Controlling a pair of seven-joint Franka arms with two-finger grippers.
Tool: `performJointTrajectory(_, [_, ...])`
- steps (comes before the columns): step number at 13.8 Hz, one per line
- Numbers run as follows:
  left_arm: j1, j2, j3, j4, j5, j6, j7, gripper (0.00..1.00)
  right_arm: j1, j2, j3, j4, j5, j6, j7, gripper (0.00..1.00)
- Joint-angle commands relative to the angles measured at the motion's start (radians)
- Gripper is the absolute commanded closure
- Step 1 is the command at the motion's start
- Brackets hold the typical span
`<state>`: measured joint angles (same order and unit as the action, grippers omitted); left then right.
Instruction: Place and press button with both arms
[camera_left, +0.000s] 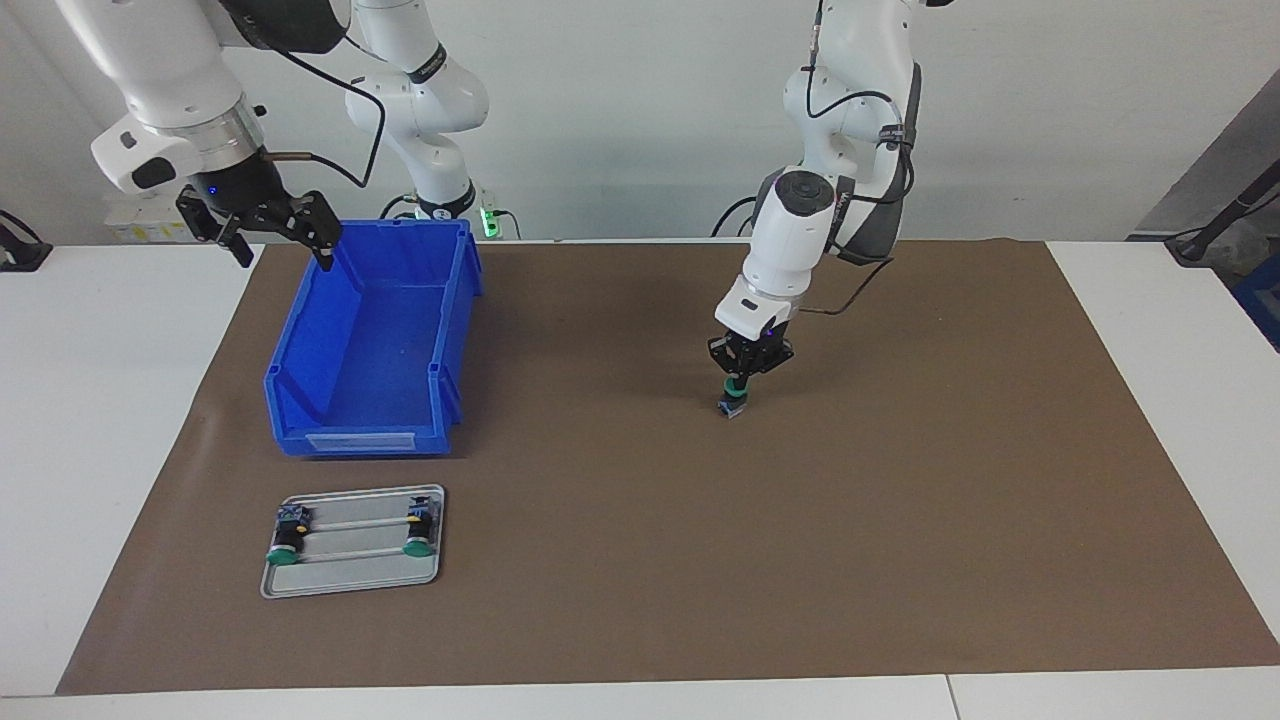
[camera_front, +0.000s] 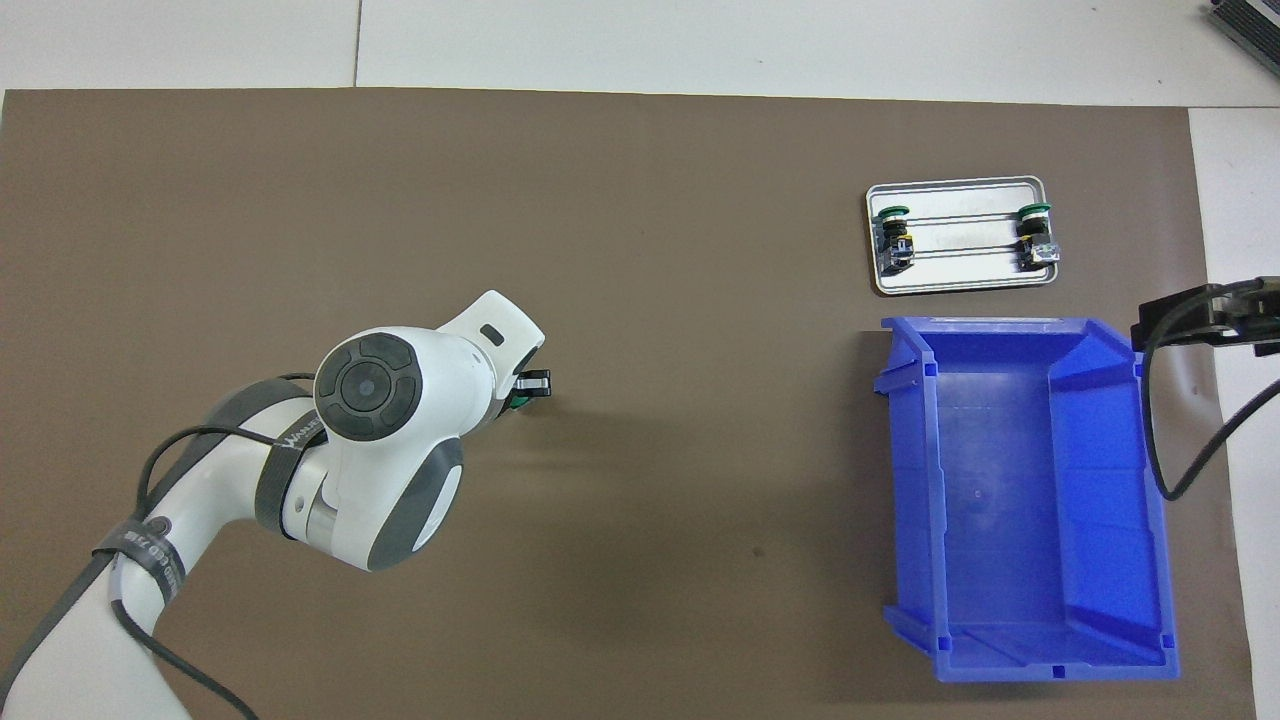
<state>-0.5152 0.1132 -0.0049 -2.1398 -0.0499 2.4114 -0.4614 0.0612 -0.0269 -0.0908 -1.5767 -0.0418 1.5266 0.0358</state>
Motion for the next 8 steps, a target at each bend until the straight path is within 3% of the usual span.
performJointTrajectory(1, [-0.012, 0.011, 0.008, -0.046, 0.018, 0.055, 0.003, 1.0, -0.004, -0.007, 0.005, -0.006, 0.011, -0.011, 0.012, 0.0])
performJointTrajectory(8, [-0.012, 0.025, 0.008, 0.003, 0.018, 0.022, 0.001, 1.0, -0.004, -0.007, 0.005, -0.006, 0.011, -0.011, 0.013, 0.0])
